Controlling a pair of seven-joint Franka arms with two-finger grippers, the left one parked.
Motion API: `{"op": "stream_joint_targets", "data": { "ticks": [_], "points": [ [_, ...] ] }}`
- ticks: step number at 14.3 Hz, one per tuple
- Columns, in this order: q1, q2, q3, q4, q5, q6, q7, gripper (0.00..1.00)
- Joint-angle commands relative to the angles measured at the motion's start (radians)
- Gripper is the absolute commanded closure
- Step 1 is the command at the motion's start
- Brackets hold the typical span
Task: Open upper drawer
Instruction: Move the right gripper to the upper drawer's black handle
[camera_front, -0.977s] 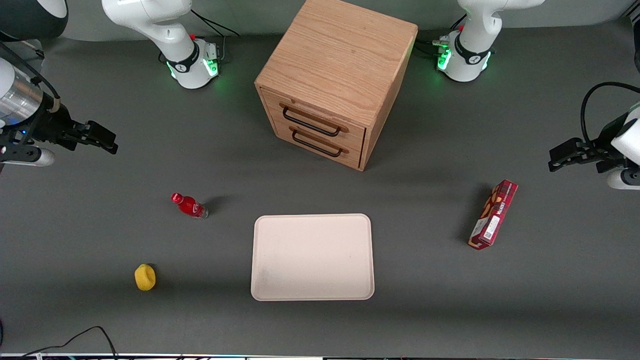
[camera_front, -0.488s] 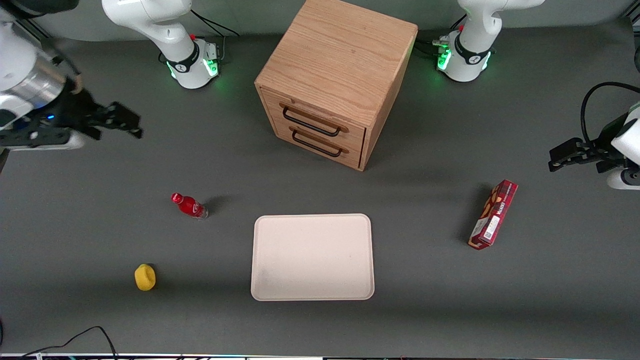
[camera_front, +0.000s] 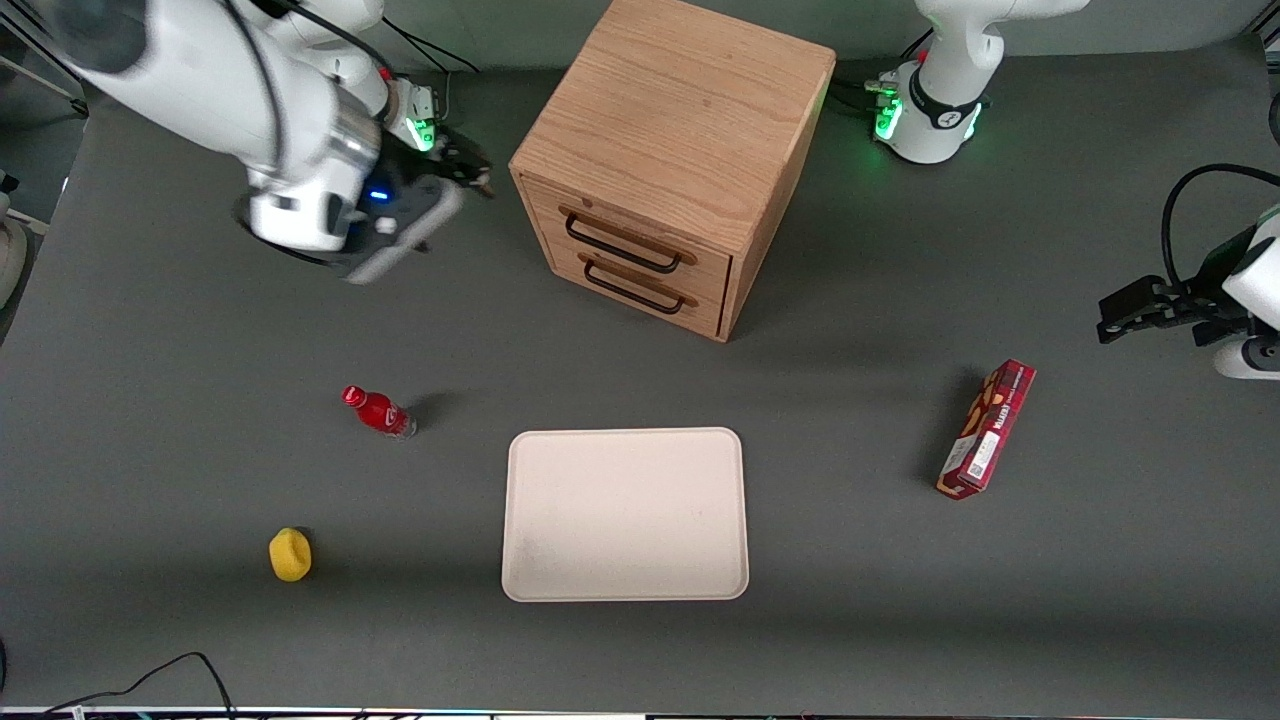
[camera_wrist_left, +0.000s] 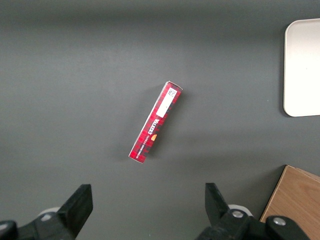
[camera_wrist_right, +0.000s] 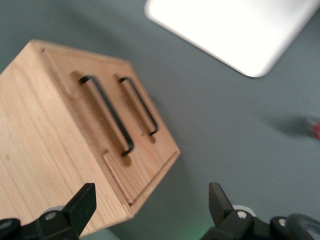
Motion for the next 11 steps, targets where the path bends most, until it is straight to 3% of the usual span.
{"op": "stream_joint_targets", "data": {
  "ticks": [1,4,11],
  "points": [
    [-0.007,0.166,0.058,0.065,0.079,0.01,-0.103,0.0],
    [-0.004,0.287,0.119,0.05,0.071,0.123,-0.273,0.0],
    [0.021,0.363,0.153,0.013,0.071,0.205,-0.277,0.0]
  ]
}}
